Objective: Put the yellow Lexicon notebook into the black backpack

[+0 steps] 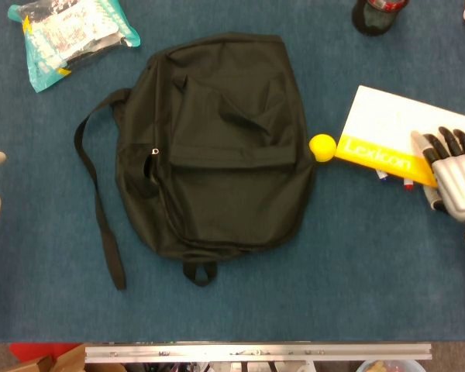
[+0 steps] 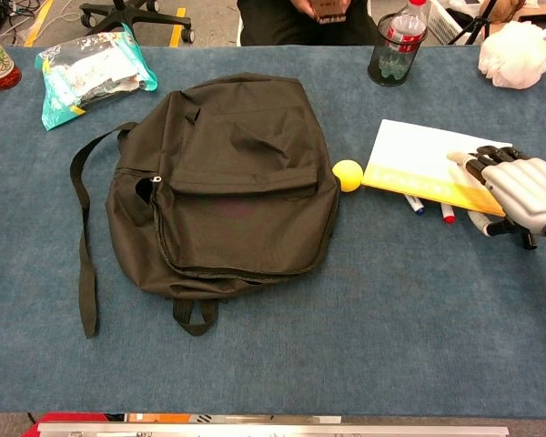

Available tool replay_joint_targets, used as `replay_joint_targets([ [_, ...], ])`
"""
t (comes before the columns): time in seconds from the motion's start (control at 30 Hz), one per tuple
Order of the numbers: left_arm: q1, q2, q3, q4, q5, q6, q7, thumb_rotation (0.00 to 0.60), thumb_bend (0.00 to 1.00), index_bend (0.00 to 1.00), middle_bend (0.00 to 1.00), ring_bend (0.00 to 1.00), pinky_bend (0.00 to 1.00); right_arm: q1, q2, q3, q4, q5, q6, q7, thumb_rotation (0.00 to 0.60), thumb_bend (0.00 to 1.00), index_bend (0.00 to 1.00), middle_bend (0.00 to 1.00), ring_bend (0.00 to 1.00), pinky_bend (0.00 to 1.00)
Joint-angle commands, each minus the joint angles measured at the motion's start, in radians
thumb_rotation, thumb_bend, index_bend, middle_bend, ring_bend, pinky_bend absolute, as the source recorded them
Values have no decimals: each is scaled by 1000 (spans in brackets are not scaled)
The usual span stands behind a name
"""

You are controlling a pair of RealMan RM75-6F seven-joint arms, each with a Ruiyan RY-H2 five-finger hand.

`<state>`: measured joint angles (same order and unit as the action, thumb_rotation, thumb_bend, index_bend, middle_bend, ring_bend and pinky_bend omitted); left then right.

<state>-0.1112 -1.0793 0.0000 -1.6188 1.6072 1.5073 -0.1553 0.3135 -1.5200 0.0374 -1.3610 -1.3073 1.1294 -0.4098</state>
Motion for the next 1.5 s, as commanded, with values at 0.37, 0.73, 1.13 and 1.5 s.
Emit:
replay_joint_targets([
  [0.37,-3,4,0,0,-4,-7,-10,600,357,279,275,229,272,9,1,55,19,9,56,26,600,569,236,267,105,155],
  [0.73,-11,9,0,-3,-6,-20,-11,600,358,279,275,229,272,4,-41,88,83,23,110,31,600,471,441,376,215,349],
  [1.13,-17,16,0,-3,-8,-30,-21,600,358,278,274,229,272,13,-44,135,102,63,129,19,600,647,606,450,286,481],
  [1.5,-28,32,0,-19,-3,-41,-14,600,357,277,274,229,272,17,-32,164,114,83,146,38,600,601,683,527,344,506],
])
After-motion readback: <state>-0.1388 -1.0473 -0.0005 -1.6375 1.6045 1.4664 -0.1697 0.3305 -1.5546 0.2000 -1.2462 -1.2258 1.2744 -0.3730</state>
